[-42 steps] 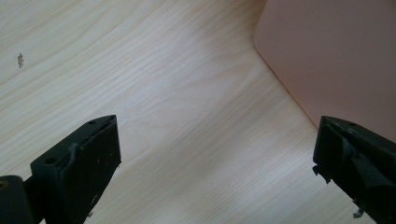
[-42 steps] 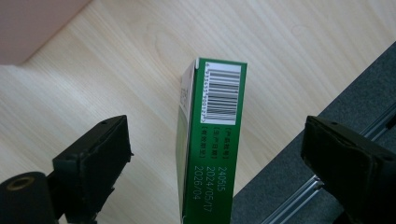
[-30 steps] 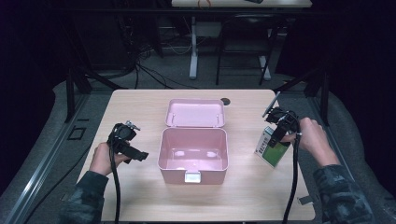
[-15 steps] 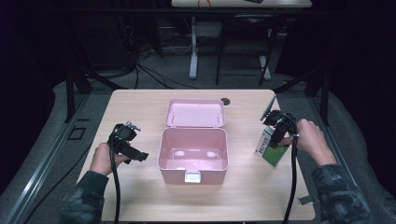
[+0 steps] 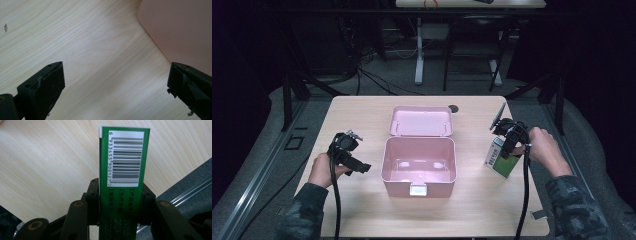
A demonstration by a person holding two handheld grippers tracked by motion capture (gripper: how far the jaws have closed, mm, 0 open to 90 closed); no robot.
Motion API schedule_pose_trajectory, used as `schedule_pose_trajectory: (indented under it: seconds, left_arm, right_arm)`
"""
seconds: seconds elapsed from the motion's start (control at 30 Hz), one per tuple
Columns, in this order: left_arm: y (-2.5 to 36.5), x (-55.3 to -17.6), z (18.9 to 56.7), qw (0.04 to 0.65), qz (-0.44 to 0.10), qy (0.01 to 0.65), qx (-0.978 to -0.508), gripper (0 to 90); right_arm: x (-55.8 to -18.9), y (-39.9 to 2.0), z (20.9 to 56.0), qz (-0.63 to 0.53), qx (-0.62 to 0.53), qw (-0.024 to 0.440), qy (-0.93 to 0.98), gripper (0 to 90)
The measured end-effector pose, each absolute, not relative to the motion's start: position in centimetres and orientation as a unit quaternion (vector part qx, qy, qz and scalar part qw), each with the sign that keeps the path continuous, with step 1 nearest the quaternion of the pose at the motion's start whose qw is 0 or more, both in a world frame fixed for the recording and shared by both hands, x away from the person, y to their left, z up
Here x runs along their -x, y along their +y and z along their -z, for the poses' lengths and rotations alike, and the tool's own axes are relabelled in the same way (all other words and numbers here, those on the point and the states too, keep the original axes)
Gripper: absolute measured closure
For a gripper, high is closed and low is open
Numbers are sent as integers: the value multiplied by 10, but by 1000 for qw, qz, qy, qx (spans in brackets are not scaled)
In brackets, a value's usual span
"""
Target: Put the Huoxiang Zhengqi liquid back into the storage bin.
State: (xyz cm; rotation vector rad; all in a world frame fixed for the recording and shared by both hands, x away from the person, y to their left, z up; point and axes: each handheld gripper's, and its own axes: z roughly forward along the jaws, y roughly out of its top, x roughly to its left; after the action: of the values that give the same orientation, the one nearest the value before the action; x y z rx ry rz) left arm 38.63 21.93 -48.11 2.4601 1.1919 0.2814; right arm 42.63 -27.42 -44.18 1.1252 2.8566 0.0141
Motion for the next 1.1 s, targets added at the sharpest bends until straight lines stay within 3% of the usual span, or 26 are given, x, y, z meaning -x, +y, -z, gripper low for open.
schedule_pose_trajectory:
  seconds: [1.1]
  left_arm:
    - [218,-387,482,195,-97,424,-879,13]
  right_arm:
    - [-419,-271,417,-3,-350,45,936,627]
